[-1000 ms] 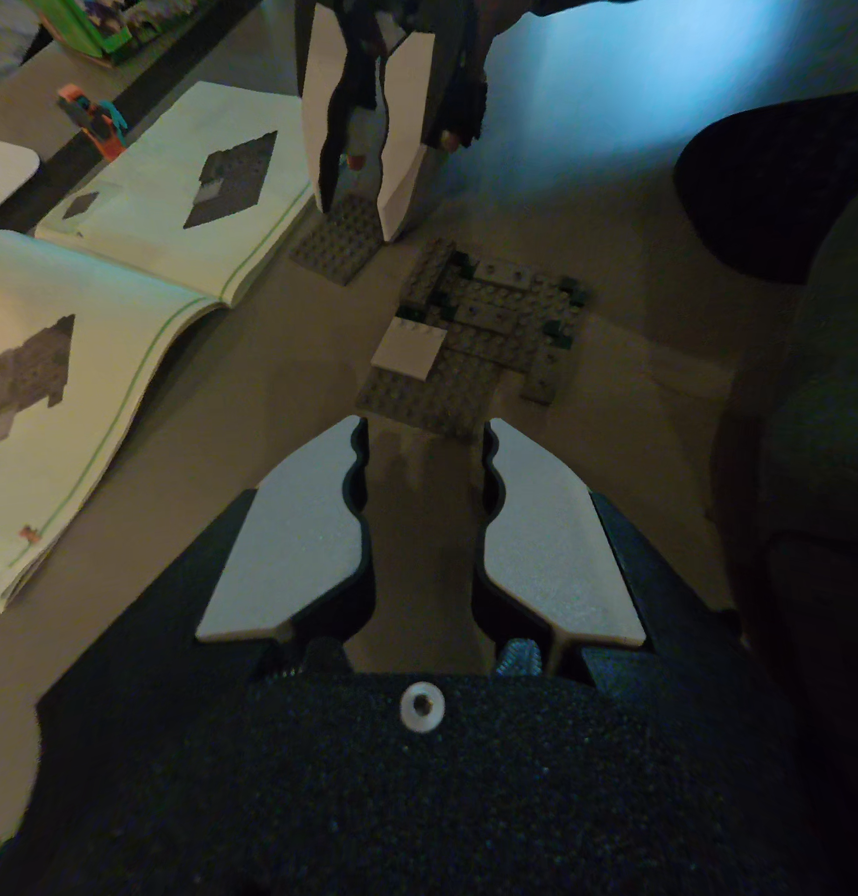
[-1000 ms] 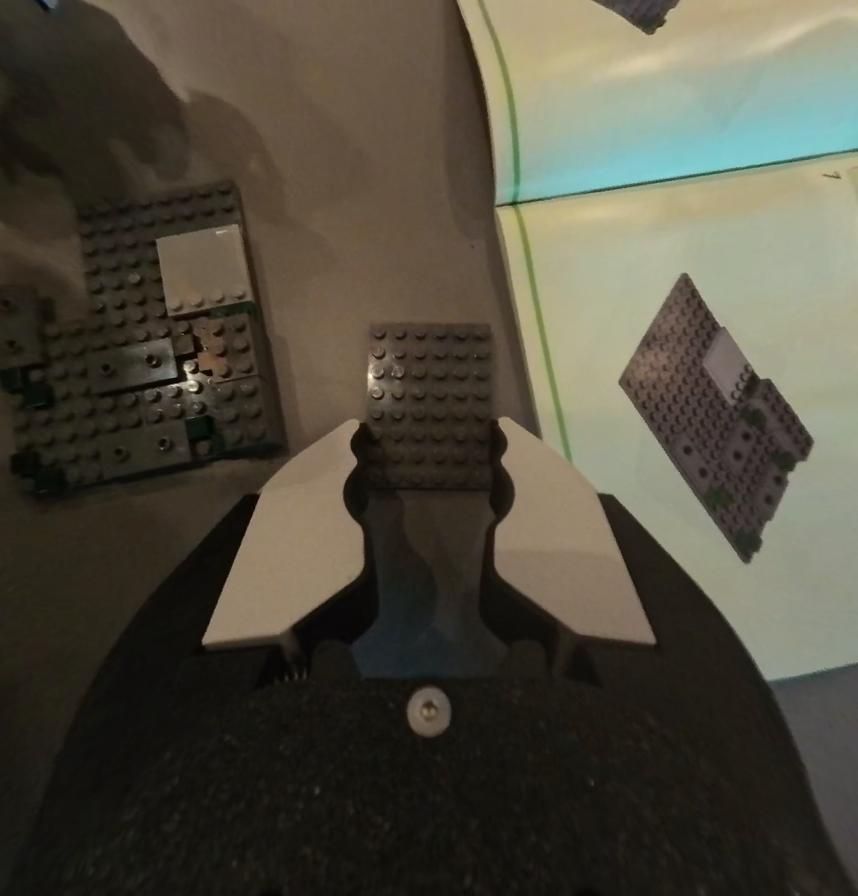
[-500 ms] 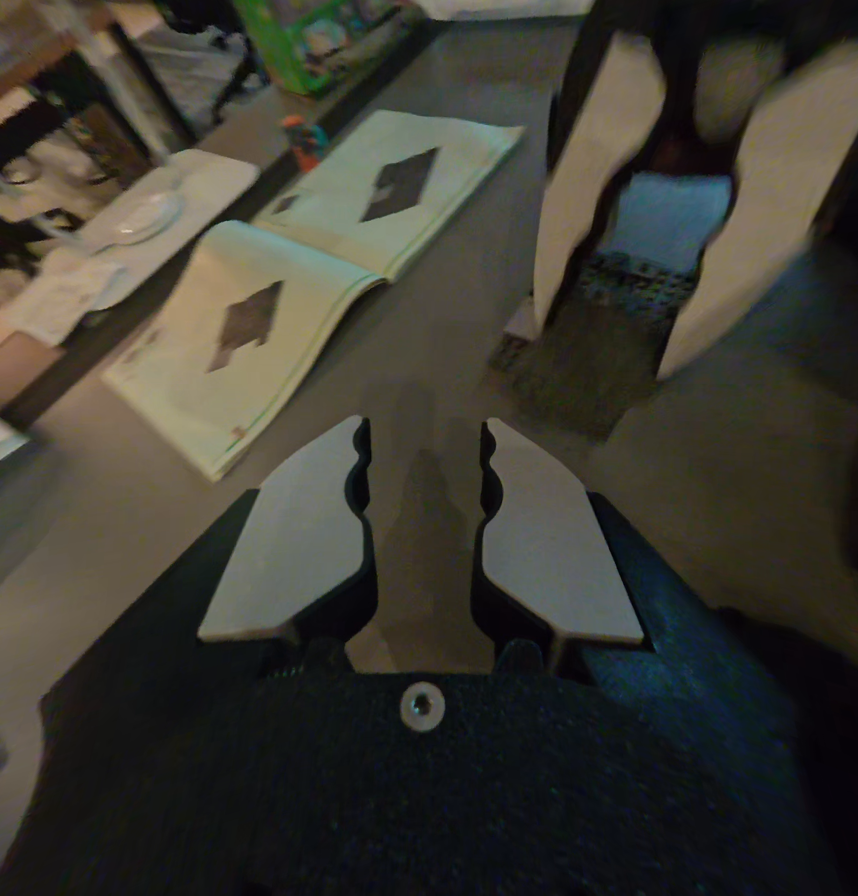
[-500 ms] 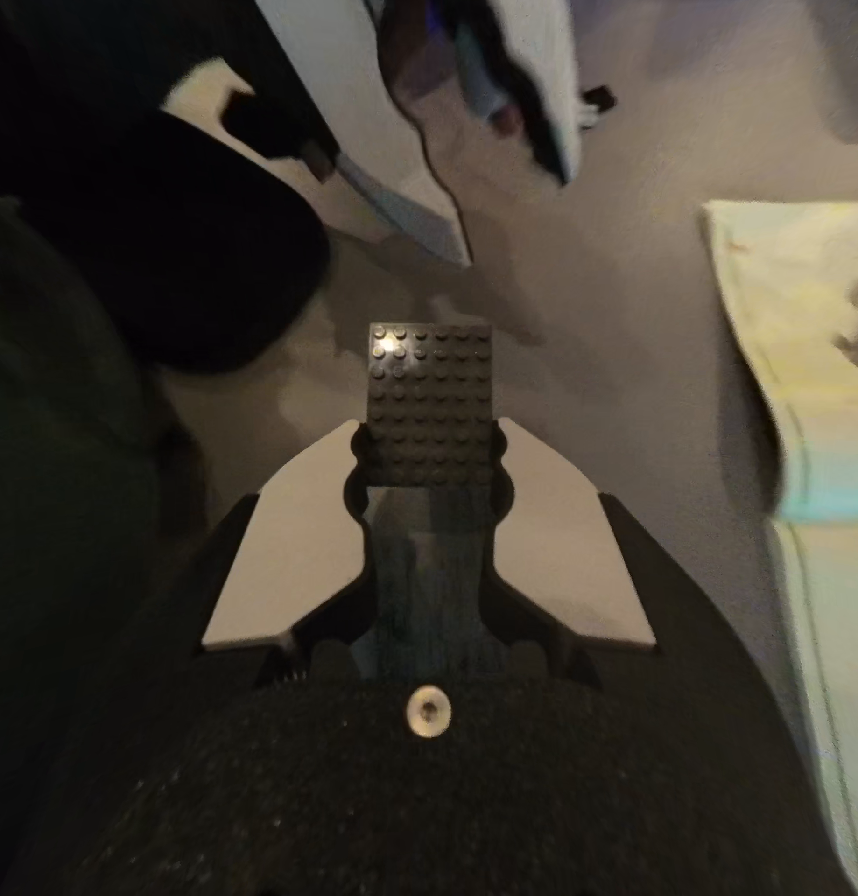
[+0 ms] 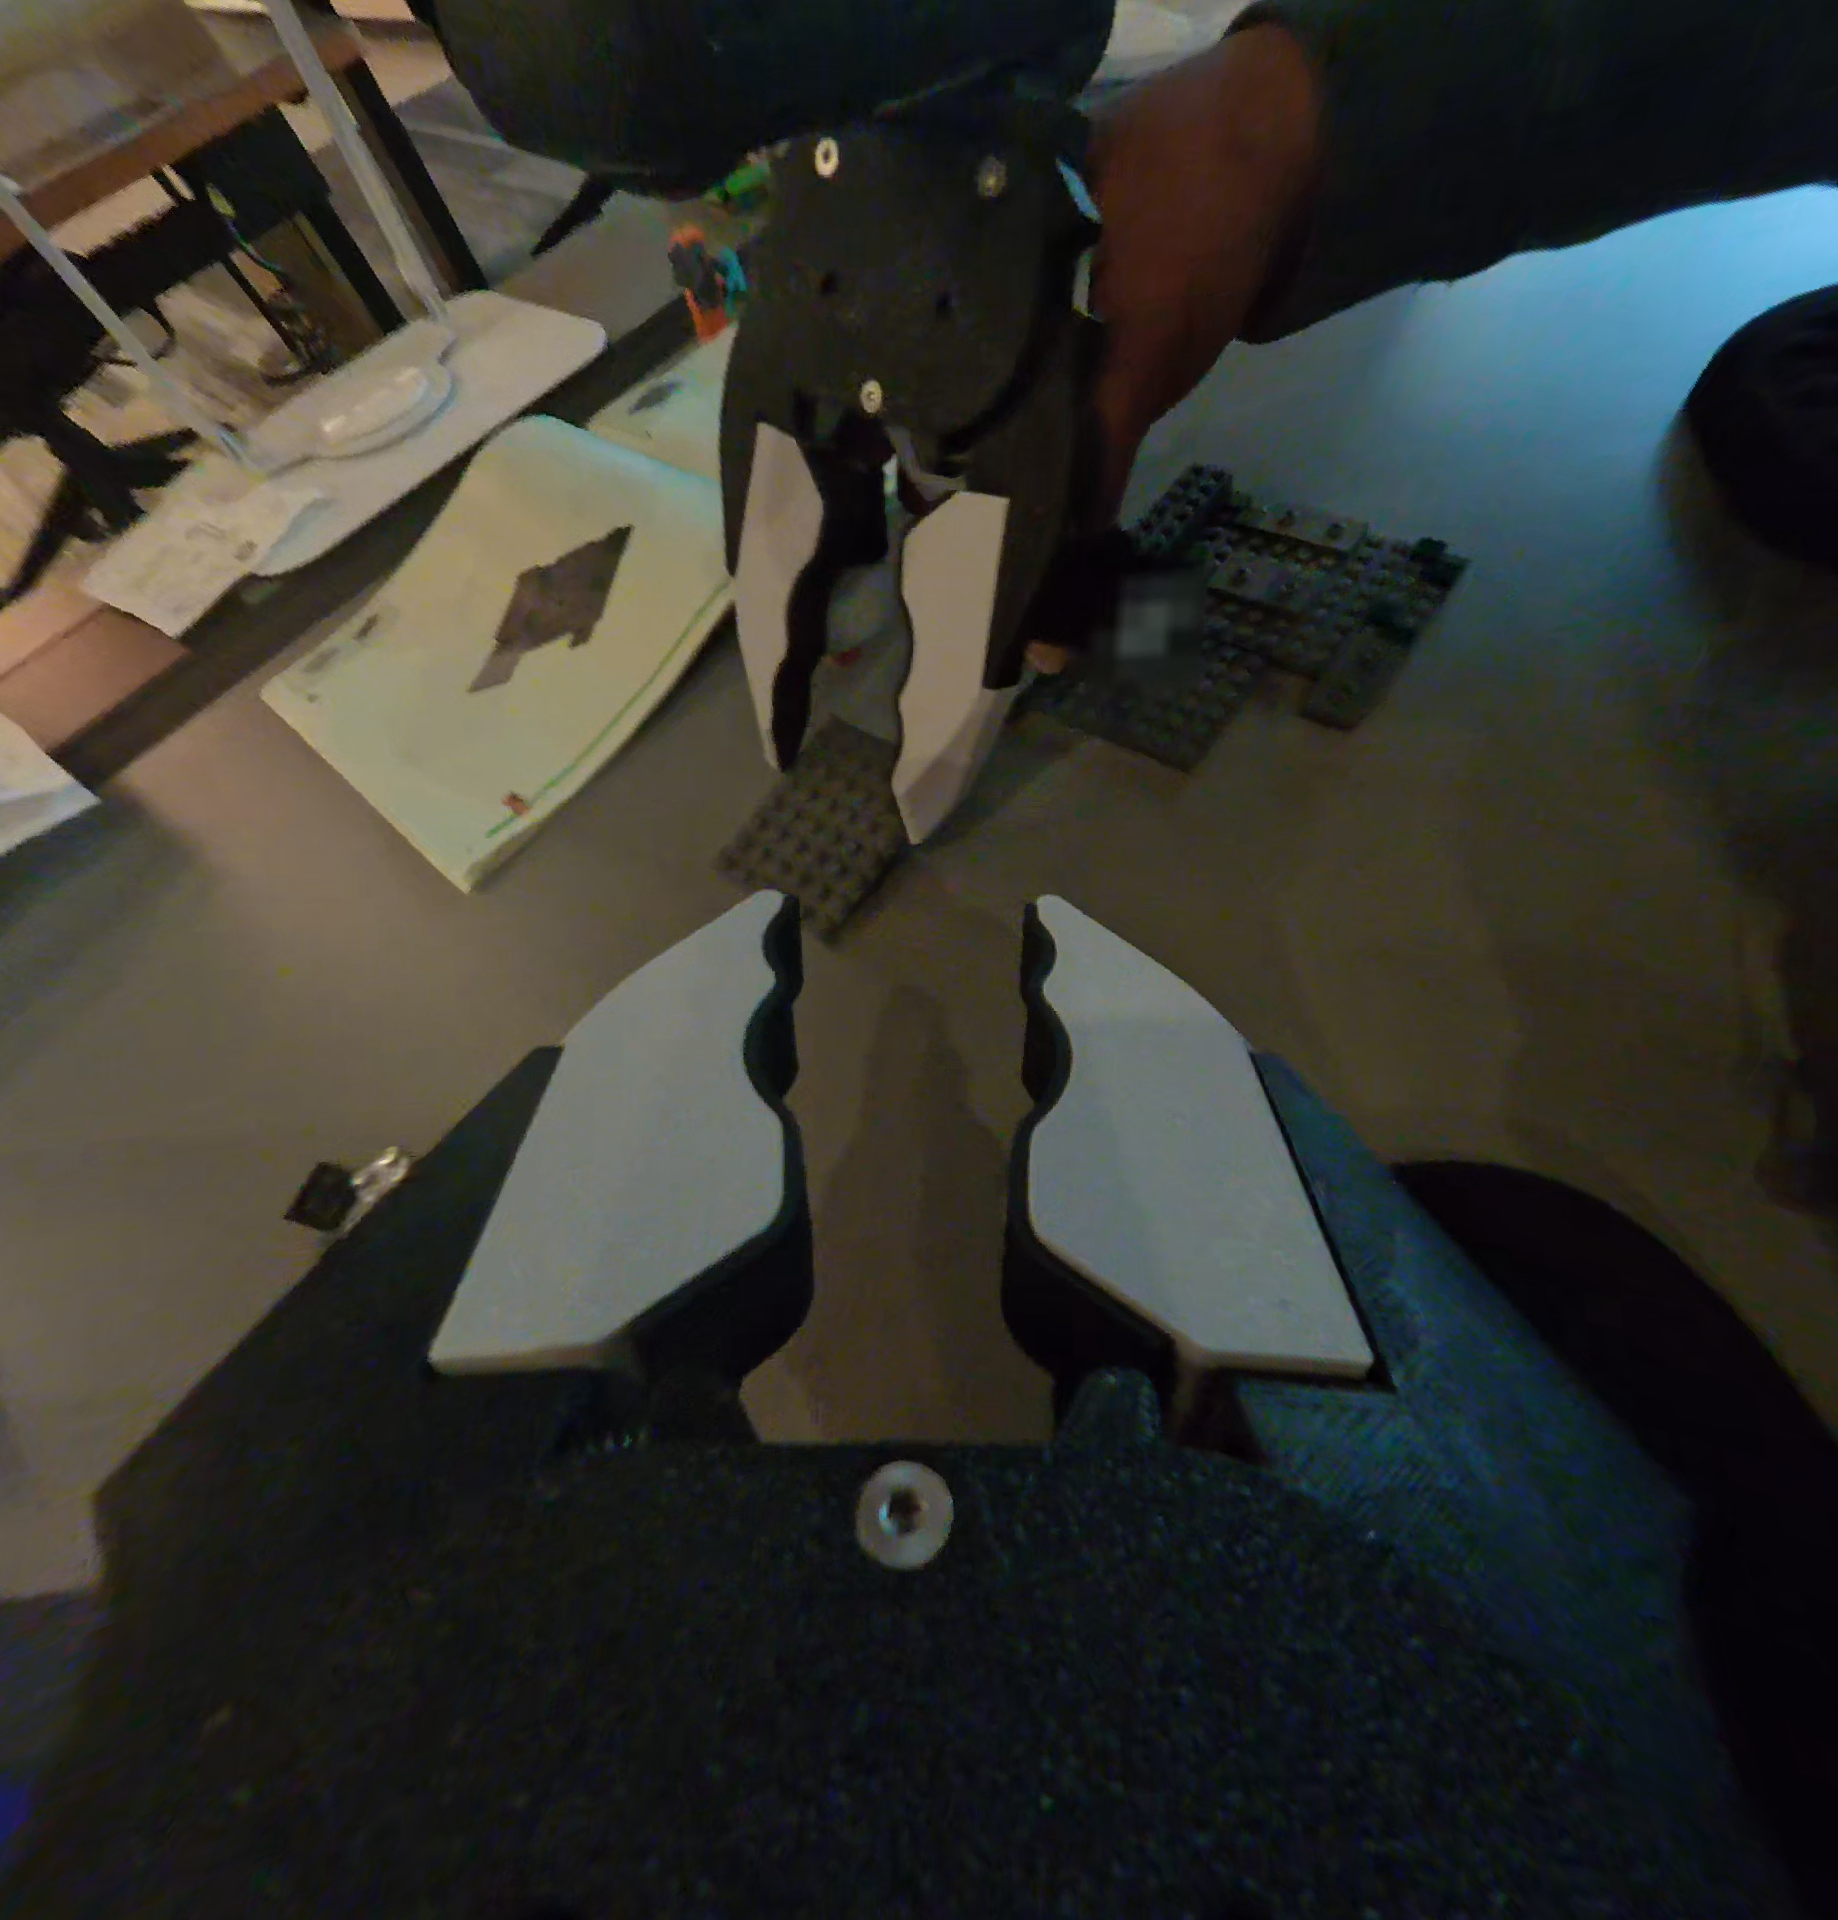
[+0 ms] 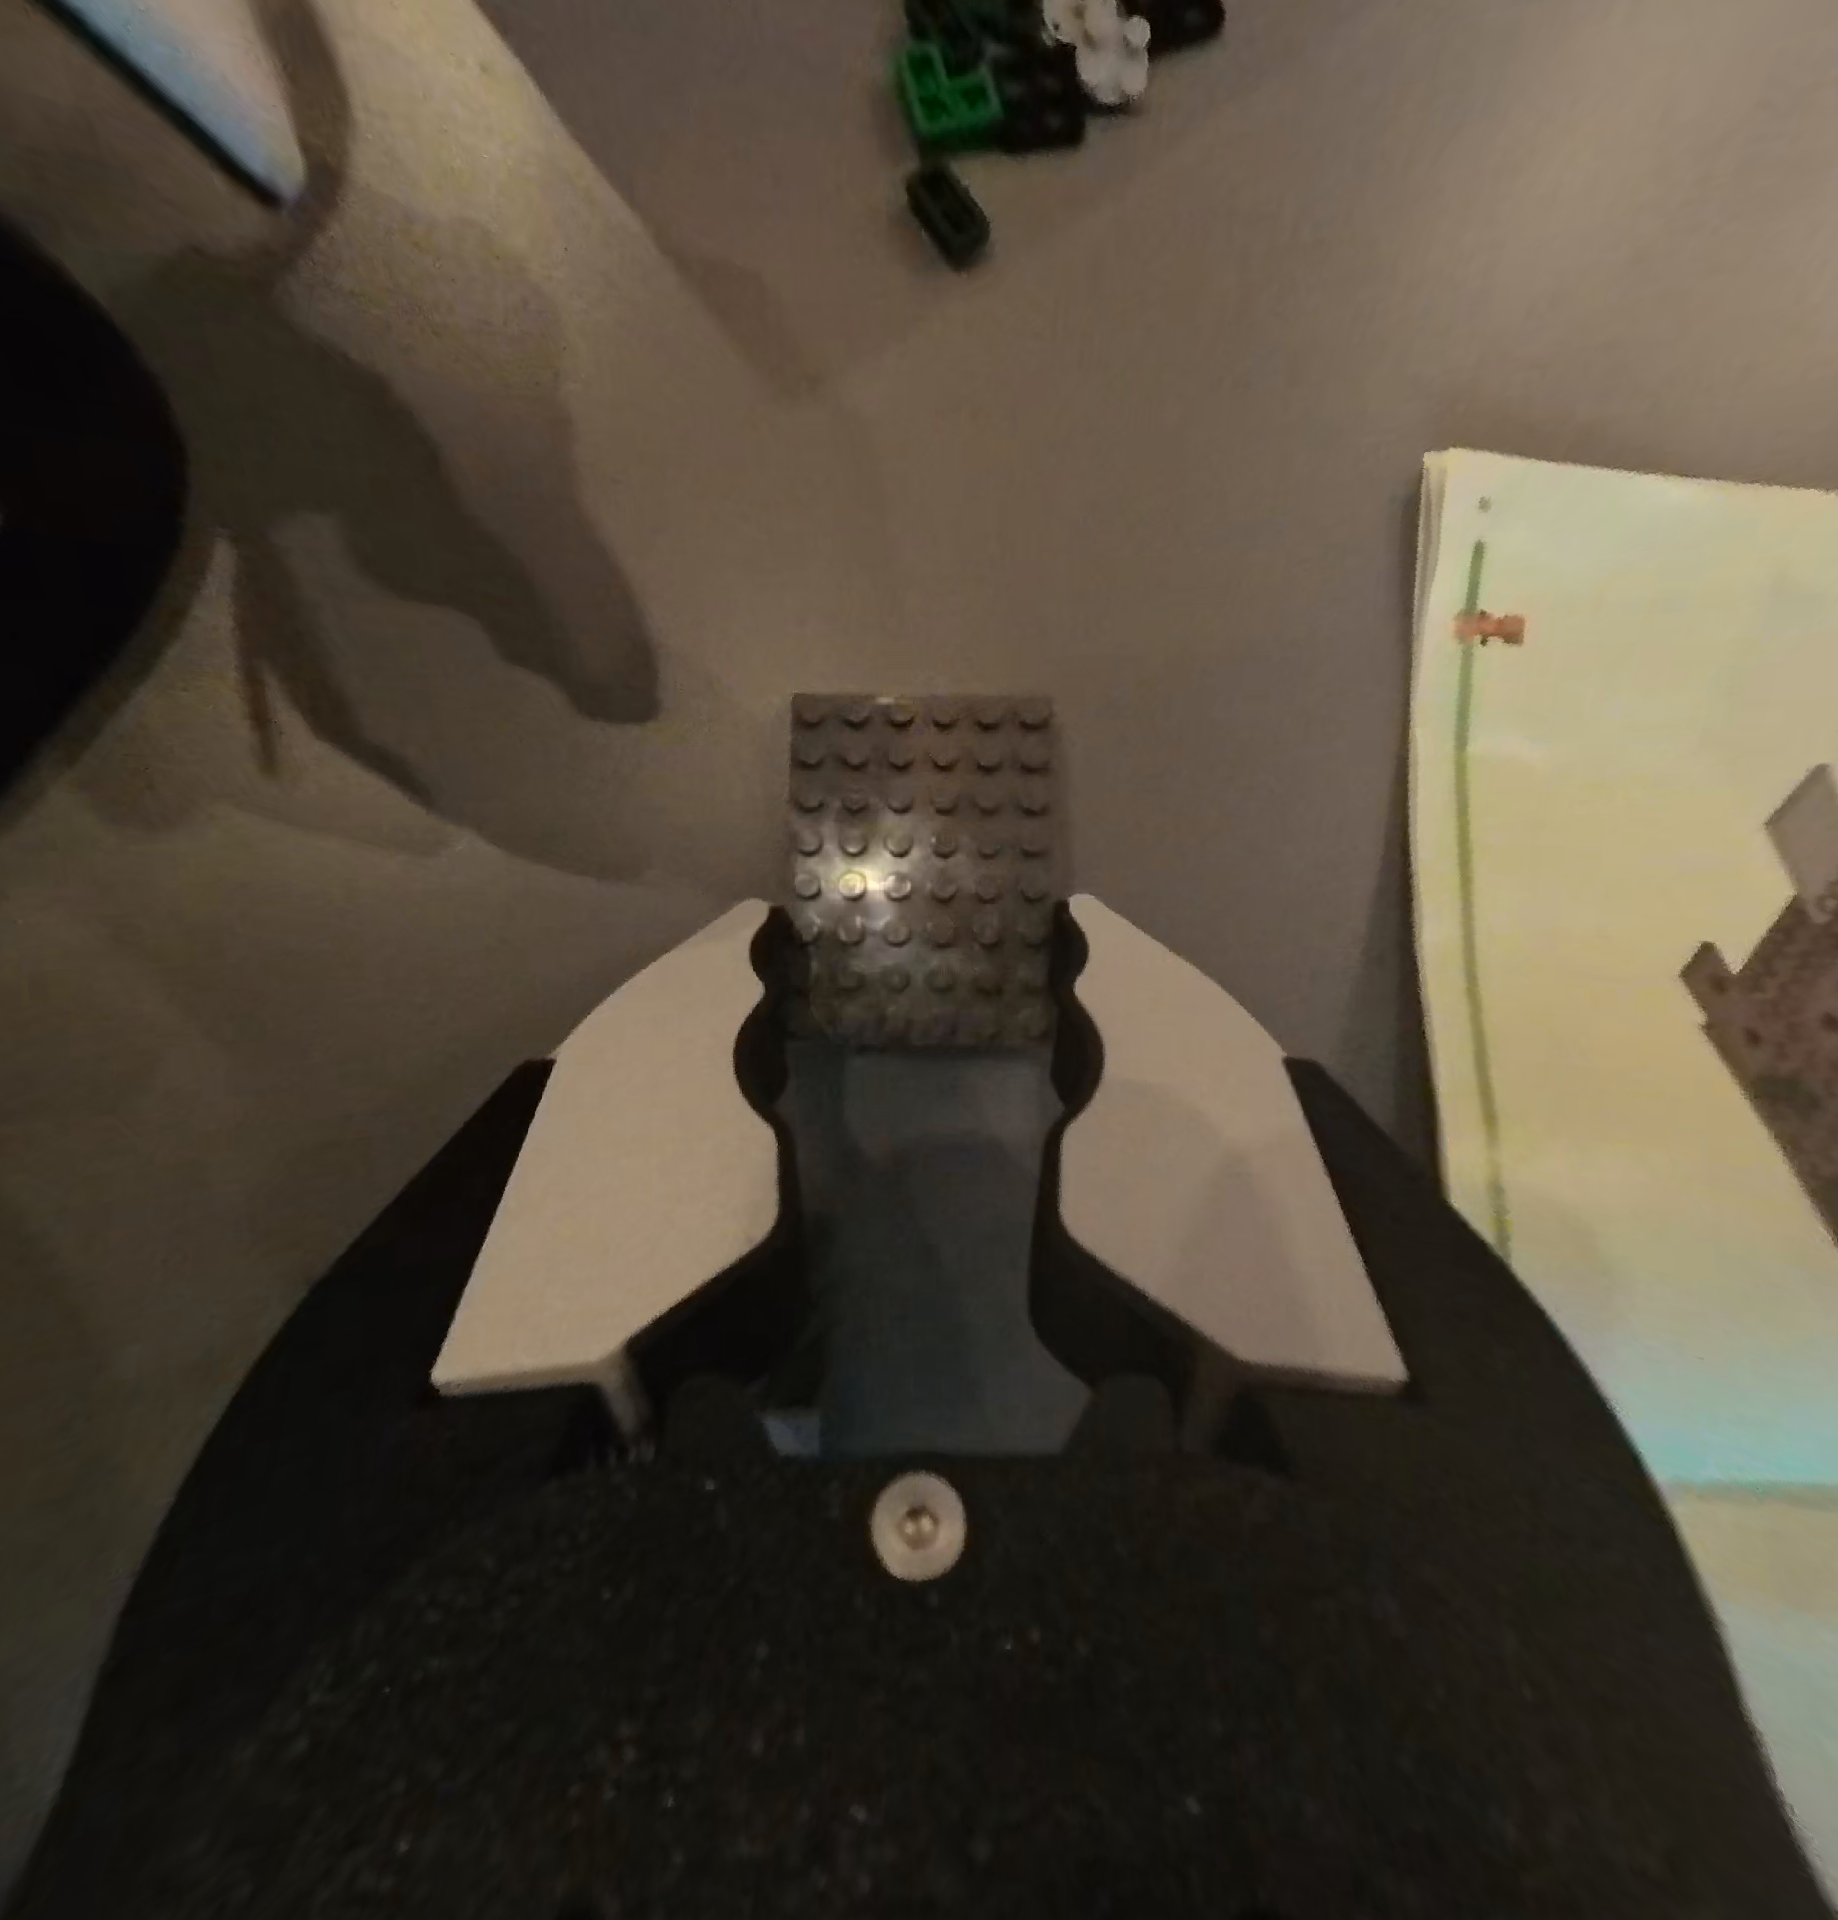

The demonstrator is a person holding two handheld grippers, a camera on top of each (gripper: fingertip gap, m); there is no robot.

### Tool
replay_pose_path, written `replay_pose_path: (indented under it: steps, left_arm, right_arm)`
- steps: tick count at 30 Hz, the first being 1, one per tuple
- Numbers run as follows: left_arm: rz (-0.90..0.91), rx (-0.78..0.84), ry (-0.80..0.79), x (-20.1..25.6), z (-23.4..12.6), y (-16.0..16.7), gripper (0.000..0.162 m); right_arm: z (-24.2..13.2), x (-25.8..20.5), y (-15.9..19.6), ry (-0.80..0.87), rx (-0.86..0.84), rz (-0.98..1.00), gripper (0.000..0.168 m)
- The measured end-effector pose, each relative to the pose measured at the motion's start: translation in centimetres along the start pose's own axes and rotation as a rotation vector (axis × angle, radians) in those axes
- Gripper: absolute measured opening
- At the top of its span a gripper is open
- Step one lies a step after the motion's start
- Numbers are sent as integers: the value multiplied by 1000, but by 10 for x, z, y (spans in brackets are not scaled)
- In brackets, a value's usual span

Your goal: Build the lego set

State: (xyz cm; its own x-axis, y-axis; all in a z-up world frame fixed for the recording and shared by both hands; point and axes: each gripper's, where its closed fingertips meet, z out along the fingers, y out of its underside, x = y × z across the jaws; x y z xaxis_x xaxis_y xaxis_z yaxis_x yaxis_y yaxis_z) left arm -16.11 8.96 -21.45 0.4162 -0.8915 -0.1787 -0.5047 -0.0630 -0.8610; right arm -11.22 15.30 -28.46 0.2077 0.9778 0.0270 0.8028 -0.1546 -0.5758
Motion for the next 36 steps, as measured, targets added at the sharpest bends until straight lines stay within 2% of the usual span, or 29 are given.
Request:
replay_pose_path:
  steps: [3,6,8,10,13,16,24,29,36]
  left_arm:
    - [13,-15,21,3,6,0,40]
    - [31,-15,44,7,11,-5,40]
    - [39,-13,70,12,16,-8,40]
    - [43,-15,104,19,25,-10,39]
    - [61,-27,163,31,42,-15,39]
    - [107,-54,228,46,60,-21,38]
    - [179,-151,287,61,95,-24,38]
    - [130,-167,279,60,100,-21,38]
    - [-16,-221,371,57,110,-11,39]
  right_arm:
    - [-21,1,-6,16,74,1,61]
    - [-76,2,-3,56,192,11,61]
    - [-102,-4,25,91,183,1,55]
    - [-113,-10,63,112,139,30,52]
    - [-112,-21,108,90,111,132,49]
    - [-107,-26,123,68,116,165,42]
    - [-90,-23,124,-48,79,98,33]
    - [-87,-28,123,-95,102,89,21]
    - [-88,-27,122,-78,125,81,20]
